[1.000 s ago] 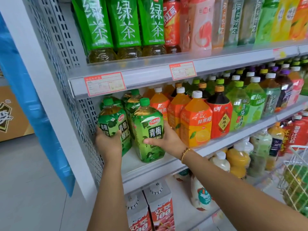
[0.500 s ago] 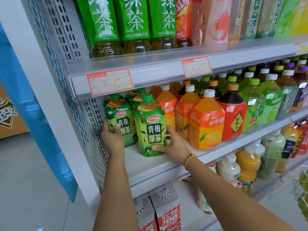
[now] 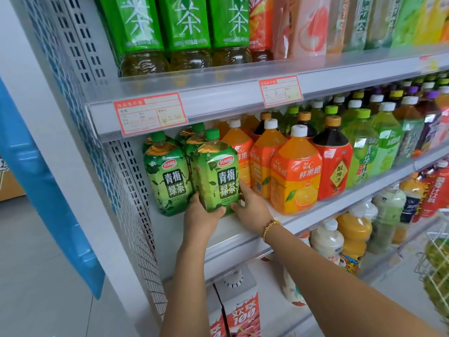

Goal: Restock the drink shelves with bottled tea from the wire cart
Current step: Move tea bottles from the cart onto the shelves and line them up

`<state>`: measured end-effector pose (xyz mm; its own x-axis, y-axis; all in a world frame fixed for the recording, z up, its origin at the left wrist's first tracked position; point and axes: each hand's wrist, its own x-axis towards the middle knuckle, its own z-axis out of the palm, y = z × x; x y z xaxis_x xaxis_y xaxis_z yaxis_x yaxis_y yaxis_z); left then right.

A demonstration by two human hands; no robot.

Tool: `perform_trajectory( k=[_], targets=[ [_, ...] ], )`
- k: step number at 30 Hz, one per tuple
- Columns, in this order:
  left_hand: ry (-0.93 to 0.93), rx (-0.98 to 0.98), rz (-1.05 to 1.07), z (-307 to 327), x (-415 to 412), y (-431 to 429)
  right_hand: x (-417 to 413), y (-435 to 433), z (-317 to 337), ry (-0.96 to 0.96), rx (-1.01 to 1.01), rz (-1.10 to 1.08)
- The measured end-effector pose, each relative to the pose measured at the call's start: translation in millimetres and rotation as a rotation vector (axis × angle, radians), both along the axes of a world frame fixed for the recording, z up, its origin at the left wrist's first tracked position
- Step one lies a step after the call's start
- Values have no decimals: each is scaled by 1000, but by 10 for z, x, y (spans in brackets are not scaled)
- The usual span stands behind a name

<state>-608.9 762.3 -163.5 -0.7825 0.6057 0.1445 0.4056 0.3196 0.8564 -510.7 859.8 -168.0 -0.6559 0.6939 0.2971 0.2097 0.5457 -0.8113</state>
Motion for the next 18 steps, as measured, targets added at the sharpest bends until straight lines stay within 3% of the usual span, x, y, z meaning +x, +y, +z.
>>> perform_trajectory(
  k=[9, 14, 16, 18],
  targets=[
    [16, -19, -14, -142, 18, -181, -59, -41, 13, -75, -3, -4],
    [85, -63, -21, -76, 189, -254, 134, -108, 289, -379, 35, 59],
    [193, -40, 108, 23, 391, -324, 313, -130, 476, -538, 142, 99],
    [322, 103, 256, 164, 654, -373, 575, -133, 689, -610, 218, 138]
  ],
)
